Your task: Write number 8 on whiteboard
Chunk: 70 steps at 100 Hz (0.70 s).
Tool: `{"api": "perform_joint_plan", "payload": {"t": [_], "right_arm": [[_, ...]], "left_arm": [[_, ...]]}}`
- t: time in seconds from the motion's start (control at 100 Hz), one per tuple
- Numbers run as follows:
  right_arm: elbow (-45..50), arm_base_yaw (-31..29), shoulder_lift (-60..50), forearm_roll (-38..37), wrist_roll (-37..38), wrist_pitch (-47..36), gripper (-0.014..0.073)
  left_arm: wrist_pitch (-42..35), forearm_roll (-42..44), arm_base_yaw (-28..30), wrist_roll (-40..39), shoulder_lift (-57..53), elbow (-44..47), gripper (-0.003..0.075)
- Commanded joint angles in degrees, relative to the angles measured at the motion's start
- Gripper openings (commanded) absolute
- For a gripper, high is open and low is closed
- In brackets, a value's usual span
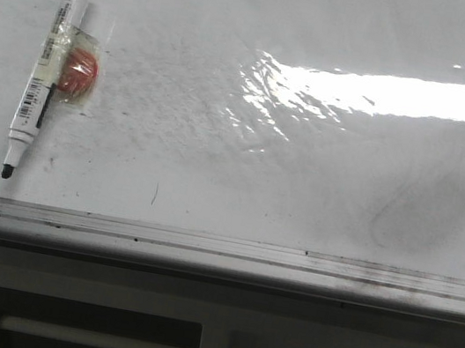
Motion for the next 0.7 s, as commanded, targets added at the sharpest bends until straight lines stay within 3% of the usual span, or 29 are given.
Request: {"api": "perform_joint_plan", "payload": {"t": [0.0,0.2,0.35,0.38,0.49,0.53,0.69], "right_arm": [[0.58,-0.08,-1.26,0.05,-0.15,-1.49,-0.0054],[0.58,-0.08,-1.26,-2.57,-0.15,-3.72,-0.0054],[0.58,-0.08,-1.26,-2.82,-0.04,-17.44,-0.0054],[0.58,-0.08,-1.26,-1.77,-0.04,-20.48,-0.0054],[0.58,-0.08,-1.26,7.25,2.57,-29.04,-0.0054],[0.58,-0.08,-1.26,11.04,3.13,-28.89,-0.0054],[0.34,-0.08,-1.26,24.59,3.28,-25.52,-0.0054]], "left_arm": [[-3.88,-0.26,-0.49,-0.63,-1.59,2.24,-0.002],[-3.88,-0.26,-0.49,-0.63,-1.59,2.24,-0.002],[-5.57,-0.62,-0.49,-0.53,-1.59,2.24,-0.002],[-7.08,-3.13,-0.49,-0.53,-1.59,2.24,-0.002],[-13.52,-24.85,-0.49,-0.64,-1.59,2.24,-0.002],[-15.1,-31.98,-0.49,-0.64,-1.59,2.24,-0.002],[-17.0,-46.57,-0.49,-0.64,-1.59,2.24,-0.002]]}}
